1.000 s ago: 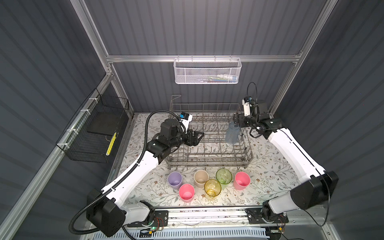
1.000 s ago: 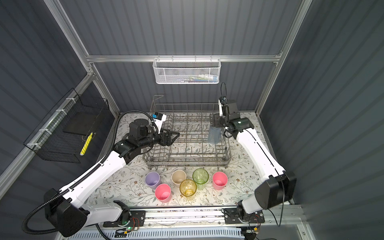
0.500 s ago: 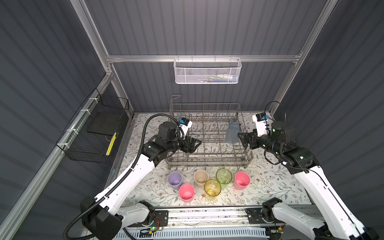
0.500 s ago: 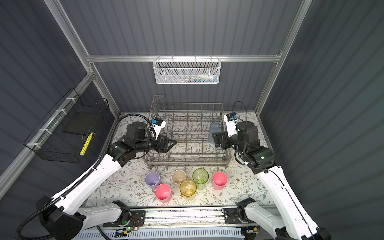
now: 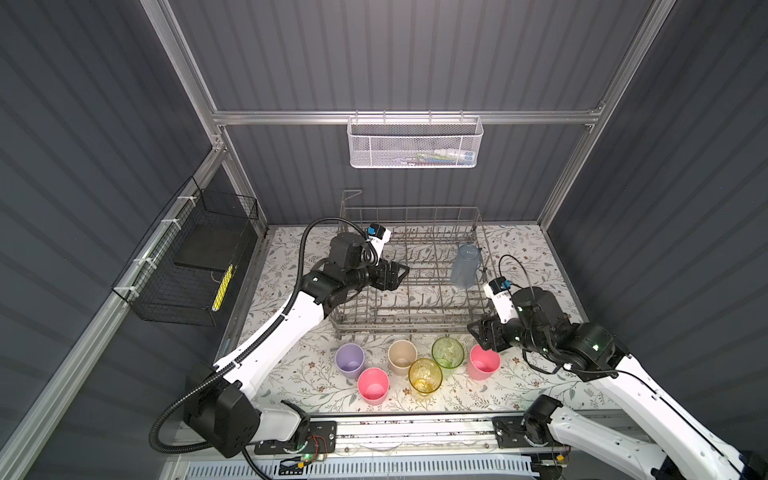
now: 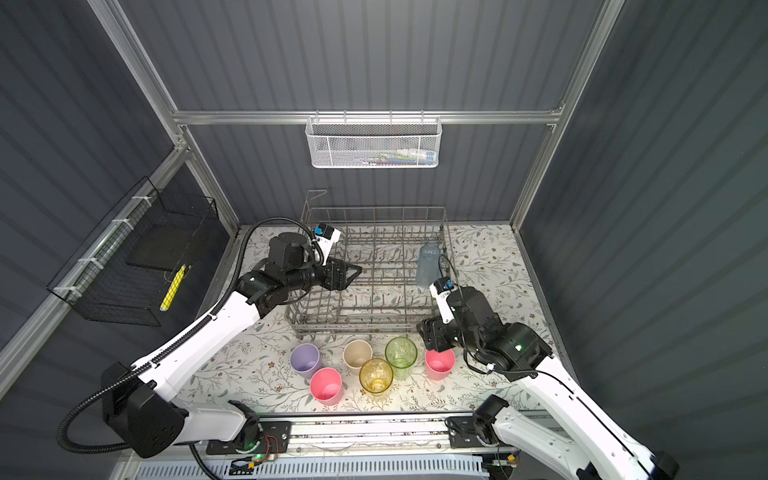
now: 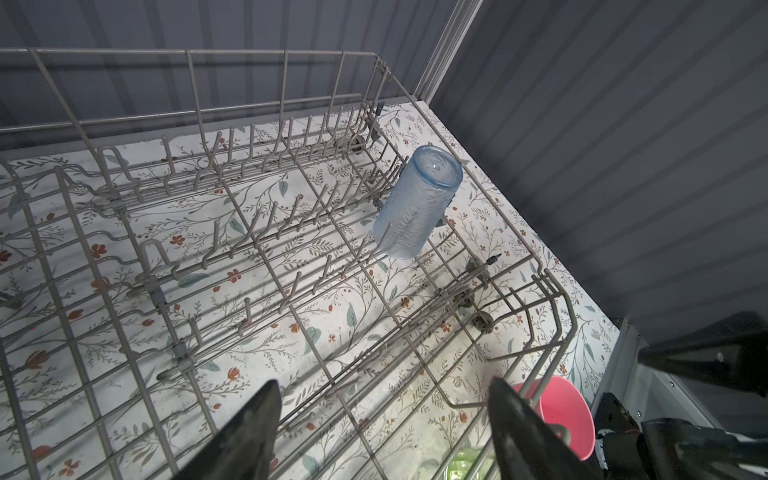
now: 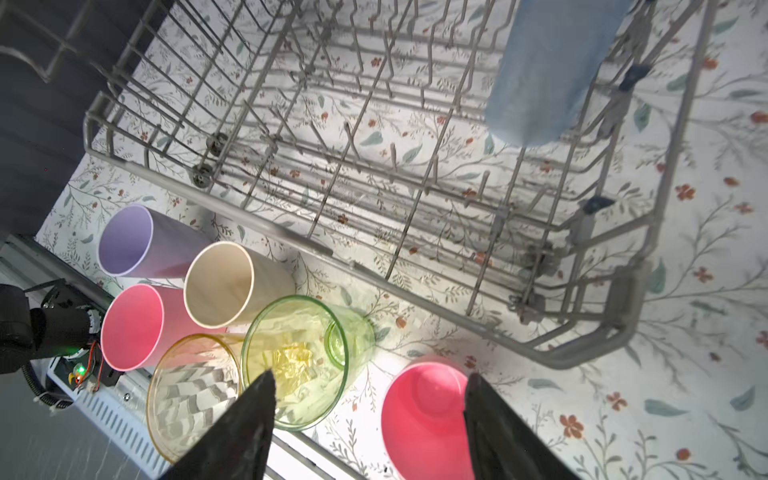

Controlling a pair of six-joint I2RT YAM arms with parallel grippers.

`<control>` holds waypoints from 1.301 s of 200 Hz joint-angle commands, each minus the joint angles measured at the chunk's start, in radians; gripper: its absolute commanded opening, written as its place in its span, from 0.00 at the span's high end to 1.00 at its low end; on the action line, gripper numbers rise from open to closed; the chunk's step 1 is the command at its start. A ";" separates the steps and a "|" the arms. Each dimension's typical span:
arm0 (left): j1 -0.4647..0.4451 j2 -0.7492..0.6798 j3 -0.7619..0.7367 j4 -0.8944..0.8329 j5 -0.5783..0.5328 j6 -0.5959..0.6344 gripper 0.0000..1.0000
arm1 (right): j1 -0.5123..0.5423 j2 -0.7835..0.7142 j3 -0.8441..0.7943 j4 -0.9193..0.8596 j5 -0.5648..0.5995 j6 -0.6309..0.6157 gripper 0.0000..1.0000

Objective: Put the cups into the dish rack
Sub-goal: 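Move the right gripper down to the translucent green cup on the table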

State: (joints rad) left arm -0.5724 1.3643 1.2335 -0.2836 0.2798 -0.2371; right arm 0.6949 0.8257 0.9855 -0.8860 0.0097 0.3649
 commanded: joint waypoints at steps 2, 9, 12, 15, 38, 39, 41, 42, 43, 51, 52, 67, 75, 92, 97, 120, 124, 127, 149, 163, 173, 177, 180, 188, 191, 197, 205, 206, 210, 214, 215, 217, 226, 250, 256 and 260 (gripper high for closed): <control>0.005 -0.002 0.033 0.047 0.003 -0.021 0.22 | 0.047 0.017 -0.028 -0.004 0.021 0.087 0.33; 0.005 -0.005 0.031 0.050 0.003 -0.023 0.22 | 0.061 0.030 -0.028 -0.005 0.025 0.090 0.35; 0.005 -0.005 0.029 0.051 0.004 -0.024 0.22 | 0.066 0.036 -0.029 -0.005 0.027 0.091 0.36; 0.005 -0.006 0.027 0.052 0.003 -0.024 0.22 | 0.070 0.041 -0.031 -0.004 0.028 0.092 0.37; 0.005 -0.017 0.016 0.055 0.000 -0.028 0.22 | 0.100 0.081 -0.056 0.024 0.023 0.107 0.43; 0.005 -0.017 0.015 0.055 0.000 -0.028 0.22 | 0.101 0.083 -0.057 0.025 0.022 0.106 0.43; 0.005 -0.018 0.016 0.055 0.000 -0.028 0.22 | 0.104 0.086 -0.061 0.027 0.020 0.107 0.44; 0.005 -0.019 0.015 0.055 0.001 -0.028 0.22 | 0.105 0.087 -0.061 0.029 0.020 0.107 0.44; 0.005 -0.019 0.014 0.055 0.001 -0.028 0.22 | 0.105 0.089 -0.062 0.030 0.020 0.106 0.44; 0.005 -0.023 0.013 0.054 -0.001 -0.030 0.22 | 0.113 0.101 -0.072 0.037 0.023 0.110 0.45; 0.005 -0.024 0.012 0.054 -0.001 -0.030 0.22 | 0.113 0.102 -0.073 0.037 0.023 0.110 0.45; 0.005 -0.031 0.008 0.051 -0.002 -0.031 0.22 | 0.120 0.119 -0.089 0.049 0.020 0.114 0.49; 0.005 -0.035 0.008 0.050 -0.004 -0.029 0.22 | 0.123 0.125 -0.098 0.060 0.011 0.118 0.50; 0.005 -0.037 0.006 0.048 -0.005 -0.027 0.22 | 0.129 0.136 -0.114 0.078 0.002 0.126 0.56; 0.005 -0.037 0.005 0.049 -0.005 -0.027 0.22 | 0.131 0.140 -0.117 0.080 0.005 0.129 0.57; 0.005 -0.037 0.000 0.050 -0.005 -0.027 0.22 | 0.137 0.157 -0.128 0.097 0.009 0.136 0.61; 0.005 -0.036 0.001 0.050 -0.004 -0.026 0.22 | 0.139 0.160 -0.129 0.100 0.010 0.137 0.61; 0.005 -0.035 0.001 0.050 -0.005 -0.026 0.22 | 0.141 0.163 -0.131 0.101 0.011 0.136 0.61; 0.005 -0.033 0.001 0.053 -0.002 -0.027 0.22 | 0.151 0.176 -0.136 0.101 0.028 0.142 0.61; 0.006 -0.035 0.000 0.054 -0.002 -0.028 0.22 | 0.156 0.181 -0.140 0.102 0.036 0.149 0.62; 0.005 -0.034 -0.004 0.056 -0.002 -0.028 0.22 | 0.159 0.182 -0.143 0.104 0.043 0.152 0.62; 0.005 -0.035 -0.005 0.056 -0.002 -0.028 0.22 | 0.160 0.184 -0.145 0.104 0.048 0.152 0.62; 0.005 -0.034 -0.005 0.057 0.000 -0.030 0.22 | 0.161 0.184 -0.146 0.105 0.052 0.154 0.62; 0.005 -0.034 -0.006 0.058 0.002 -0.031 0.22 | 0.161 0.185 -0.149 0.104 0.058 0.155 0.63; 0.005 -0.035 -0.006 0.059 0.001 -0.032 0.22 | 0.161 0.187 -0.150 0.105 0.060 0.157 0.64; 0.005 -0.035 -0.008 0.059 0.002 -0.033 0.22 | 0.163 0.188 -0.152 0.107 0.064 0.160 0.64; 0.005 -0.032 -0.009 0.060 0.003 -0.033 0.22 | 0.163 0.191 -0.155 0.111 0.065 0.164 0.64; 0.005 -0.032 -0.009 0.060 0.003 -0.034 0.22 | 0.163 0.192 -0.155 0.111 0.066 0.164 0.64; 0.005 -0.032 -0.011 0.060 0.002 -0.034 0.22 | 0.164 0.194 -0.157 0.115 0.066 0.165 0.65; 0.005 -0.033 -0.011 0.060 0.003 -0.034 0.22 | 0.164 0.197 -0.159 0.119 0.068 0.166 0.65; 0.006 -0.033 -0.011 0.061 0.003 -0.033 0.22 | 0.164 0.197 -0.160 0.120 0.068 0.166 0.65; 0.006 -0.033 -0.011 0.061 0.002 -0.034 0.22 | 0.166 0.199 -0.161 0.120 0.070 0.166 0.66; 0.005 -0.032 -0.010 0.062 0.003 -0.034 0.22 | 0.166 0.205 -0.163 0.122 0.075 0.169 0.67; 0.004 -0.032 -0.011 0.064 0.006 -0.034 0.22 | 0.167 0.222 -0.162 0.123 0.091 0.175 0.70; 0.005 -0.031 -0.012 0.063 0.006 -0.034 0.22 | 0.169 0.226 -0.164 0.125 0.094 0.175 0.71; 0.005 -0.031 -0.012 0.064 0.006 -0.035 0.22 | 0.169 0.229 -0.163 0.126 0.095 0.175 0.71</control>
State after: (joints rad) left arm -0.5728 1.3502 1.2331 -0.2382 0.2802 -0.2592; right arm 0.8577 1.0424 0.8364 -0.7681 0.0708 0.5259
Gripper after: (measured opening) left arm 0.781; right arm 0.305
